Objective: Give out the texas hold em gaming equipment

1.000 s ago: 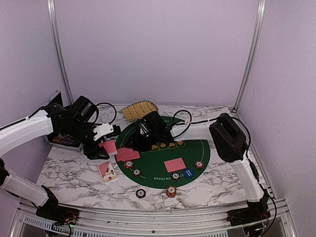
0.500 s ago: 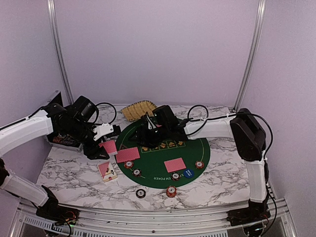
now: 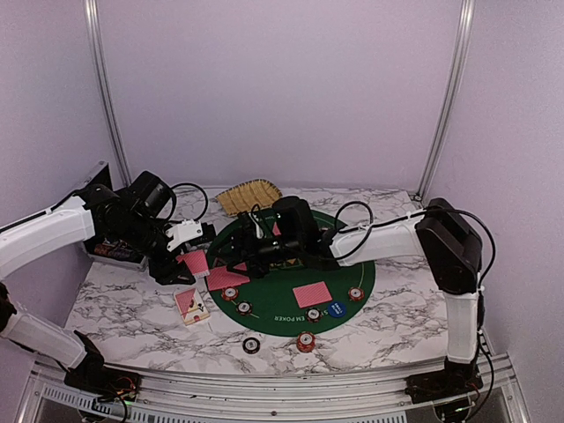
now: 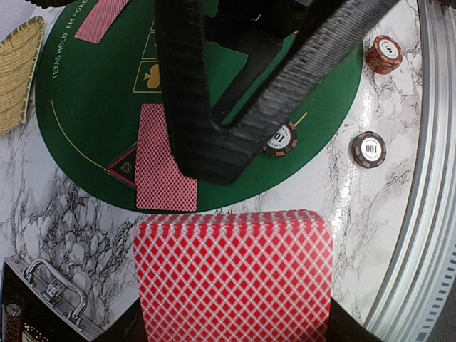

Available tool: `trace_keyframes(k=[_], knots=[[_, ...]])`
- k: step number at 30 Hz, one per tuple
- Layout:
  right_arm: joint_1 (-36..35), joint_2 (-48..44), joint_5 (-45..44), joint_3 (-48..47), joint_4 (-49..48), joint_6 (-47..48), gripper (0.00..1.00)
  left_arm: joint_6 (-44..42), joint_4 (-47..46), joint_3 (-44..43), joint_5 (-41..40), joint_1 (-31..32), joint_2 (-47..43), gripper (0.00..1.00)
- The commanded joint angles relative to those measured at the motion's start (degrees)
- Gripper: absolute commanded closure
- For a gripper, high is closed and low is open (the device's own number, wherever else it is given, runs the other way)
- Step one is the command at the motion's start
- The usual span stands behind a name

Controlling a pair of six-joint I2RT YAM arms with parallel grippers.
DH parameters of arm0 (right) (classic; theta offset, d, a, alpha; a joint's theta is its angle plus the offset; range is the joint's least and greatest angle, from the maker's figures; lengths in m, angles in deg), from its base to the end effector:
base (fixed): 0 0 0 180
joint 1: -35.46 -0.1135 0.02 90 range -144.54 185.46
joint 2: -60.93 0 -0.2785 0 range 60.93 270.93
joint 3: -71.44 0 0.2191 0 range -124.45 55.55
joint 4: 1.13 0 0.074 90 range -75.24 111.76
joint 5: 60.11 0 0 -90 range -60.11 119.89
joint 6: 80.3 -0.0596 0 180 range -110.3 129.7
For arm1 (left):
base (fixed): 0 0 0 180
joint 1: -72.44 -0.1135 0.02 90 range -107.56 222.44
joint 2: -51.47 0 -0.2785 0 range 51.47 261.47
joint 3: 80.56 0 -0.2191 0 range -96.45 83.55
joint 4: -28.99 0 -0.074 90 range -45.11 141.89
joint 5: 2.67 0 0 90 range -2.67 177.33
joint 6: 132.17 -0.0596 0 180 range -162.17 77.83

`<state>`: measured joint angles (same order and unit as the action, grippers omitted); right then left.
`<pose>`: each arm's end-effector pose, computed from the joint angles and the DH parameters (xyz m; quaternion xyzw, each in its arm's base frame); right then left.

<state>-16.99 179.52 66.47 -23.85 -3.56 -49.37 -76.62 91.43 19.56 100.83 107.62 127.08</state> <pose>0.2573 0.3930 0.2280 -0.1326 0.7909 0.5907 0.0895 0.1872 -0.1490 0.2875 0.5717 0.7657 -0.1148 0.2716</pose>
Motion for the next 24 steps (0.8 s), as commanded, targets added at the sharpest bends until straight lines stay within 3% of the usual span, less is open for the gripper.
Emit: trace_keyframes(k=[1, 24], knots=[[-1.34, 0.04, 3.24, -0.53, -7.05, -4.25, 0.1, 0.53, -0.4, -1.27, 1.05, -0.29, 0.0, 1.0], [-4.22, 8.86, 6.95, -10.68, -9.38, -8.14, 0.09, 0.69, -0.36, -1.85, 1.46, -0.29, 0.48, 1.0]])
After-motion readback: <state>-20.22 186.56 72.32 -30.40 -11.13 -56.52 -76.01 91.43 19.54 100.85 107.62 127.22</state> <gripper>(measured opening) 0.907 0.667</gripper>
